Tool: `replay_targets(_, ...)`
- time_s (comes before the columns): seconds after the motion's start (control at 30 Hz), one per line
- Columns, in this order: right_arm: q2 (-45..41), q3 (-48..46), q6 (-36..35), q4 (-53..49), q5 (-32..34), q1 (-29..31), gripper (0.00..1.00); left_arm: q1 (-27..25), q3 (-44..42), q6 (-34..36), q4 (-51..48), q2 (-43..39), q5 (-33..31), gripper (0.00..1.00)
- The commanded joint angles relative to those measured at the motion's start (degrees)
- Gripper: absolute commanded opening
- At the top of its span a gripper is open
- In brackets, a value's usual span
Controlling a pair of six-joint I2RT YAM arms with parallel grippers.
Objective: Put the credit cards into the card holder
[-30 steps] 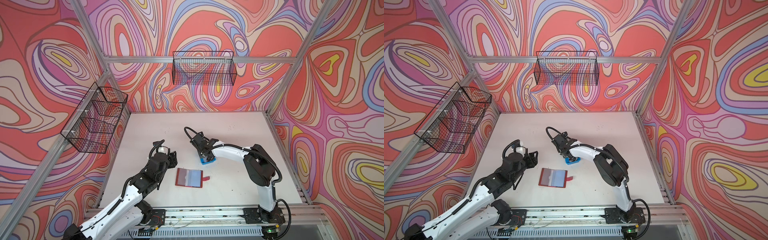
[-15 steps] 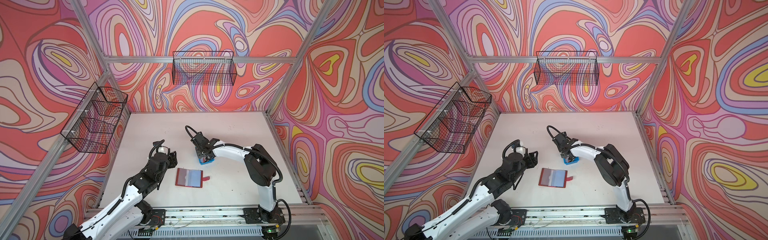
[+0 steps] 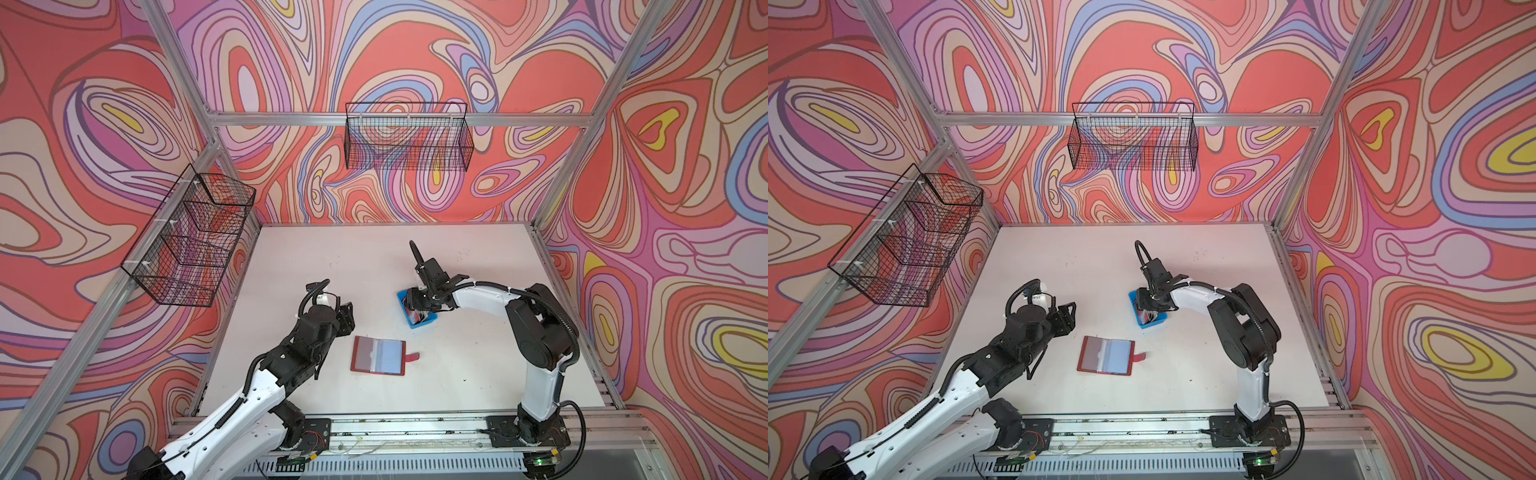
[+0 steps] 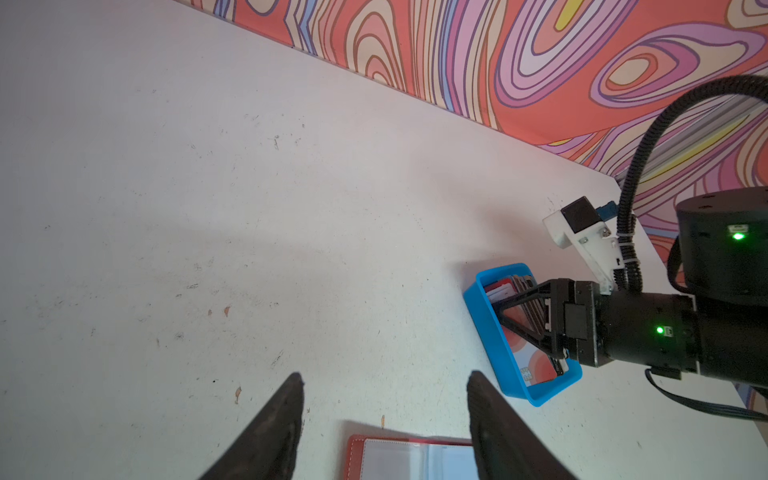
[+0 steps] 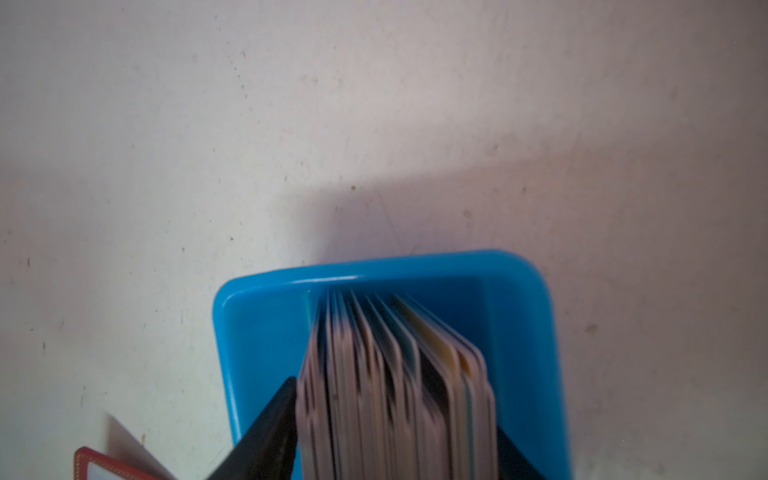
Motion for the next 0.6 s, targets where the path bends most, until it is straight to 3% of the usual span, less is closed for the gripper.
replay_targets(0.0,-1.5,-1.7,1.8,3.5,-6.9,-1.1,0.58,-0.2,1.0,0.4,-1.0,0.3,-0.6,0.64)
replay_targets(0.37,-3.8,-4.7,3.5,3.7,-0.5,-4.6,0.57,-0.2,2.2,0.7,0.0,4.0,2.8,0.65)
replay_targets(0.57,-3.4,-5.0,3.4,5.1,-2.9,-5.1,0.60,-0.2,2.3,0.6,0.3,4.9,3.5,0.65)
